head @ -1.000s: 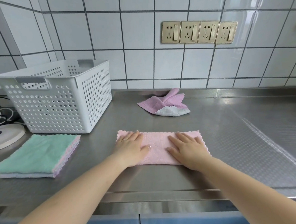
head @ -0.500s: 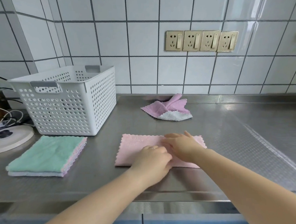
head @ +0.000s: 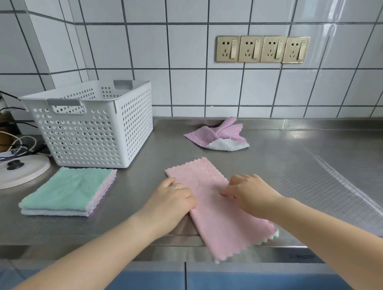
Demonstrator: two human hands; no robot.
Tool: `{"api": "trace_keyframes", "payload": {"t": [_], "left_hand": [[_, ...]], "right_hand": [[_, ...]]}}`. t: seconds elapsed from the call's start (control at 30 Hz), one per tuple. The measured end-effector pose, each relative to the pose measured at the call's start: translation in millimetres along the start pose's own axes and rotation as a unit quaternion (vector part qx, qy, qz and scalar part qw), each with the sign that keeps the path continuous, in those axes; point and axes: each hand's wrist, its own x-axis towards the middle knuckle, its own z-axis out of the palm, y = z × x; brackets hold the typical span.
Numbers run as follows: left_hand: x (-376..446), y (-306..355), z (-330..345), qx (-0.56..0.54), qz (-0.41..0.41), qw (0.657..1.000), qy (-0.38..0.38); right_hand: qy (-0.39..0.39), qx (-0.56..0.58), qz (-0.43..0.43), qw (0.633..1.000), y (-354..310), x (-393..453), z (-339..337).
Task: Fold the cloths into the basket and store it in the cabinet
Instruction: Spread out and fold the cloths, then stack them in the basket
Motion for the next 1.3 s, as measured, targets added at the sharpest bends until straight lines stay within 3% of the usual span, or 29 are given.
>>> {"api": "trace_keyframes", "payload": {"t": [0.23, 0.4, 0.5, 0.6, 0.67, 0.77, 0.83, 0.93, 1.03, 1.1, 1.2, 1.3], "left_hand": [[-26, -17, -14, -0.05, 0.076, 0.996, -0.005], [-53, -12, -6, -0.127, 0.044, 0.978, -0.162], [-58, -8, -3, -0.095, 0.062, 0.971, -0.209], [-57, -5, -1, -0.075, 0.052, 0.975, -0.202], [-56, -2, 2, -0.074, 0.047, 0.981, -0.175], [-54, -1, 3, -0.118, 0.032, 0.982, -0.147], [-51, -1, 0, -0.239, -0.025, 0.966, -0.1], [-38, -1, -5, -0.399, -0.131, 0.907, 0.005], [-10, -2, 0, -0.453, -0.26, 0.851, 0.051], [9, -4, 3, -0.481, -0.301, 0.819, 0.083], [31, -13, 10, -0.479, -0.363, 0.798, 0.048], [45, -17, 20, -0.448, -0.396, 0.801, -0.004]], "right_hand": [[0.045, 0.076, -0.082, 0.993, -16, -40, -8], [-0.029, 0.117, -0.143, 0.982, -6, -72, -3], [-0.061, 0.084, -0.166, 0.981, -8, -88, 6], [0.007, 0.021, -0.156, 0.987, -16, -95, 14], [0.031, 0.04, -0.144, 0.988, -22, -95, 15], [0.049, 0.155, -0.098, 0.982, -28, -93, 14], [0.063, 0.263, -0.023, 0.962, -31, -88, 9], [0.131, 0.376, 0.116, 0.91, -33, -70, 2], [0.162, 0.458, 0.197, 0.852, -31, -45, -4], [0.166, 0.477, 0.23, 0.832, -25, -25, -7], [0.095, 0.463, 0.275, 0.837, -15, 0, -8], [0.028, 0.452, 0.316, 0.834, -4, 16, -3]]}}
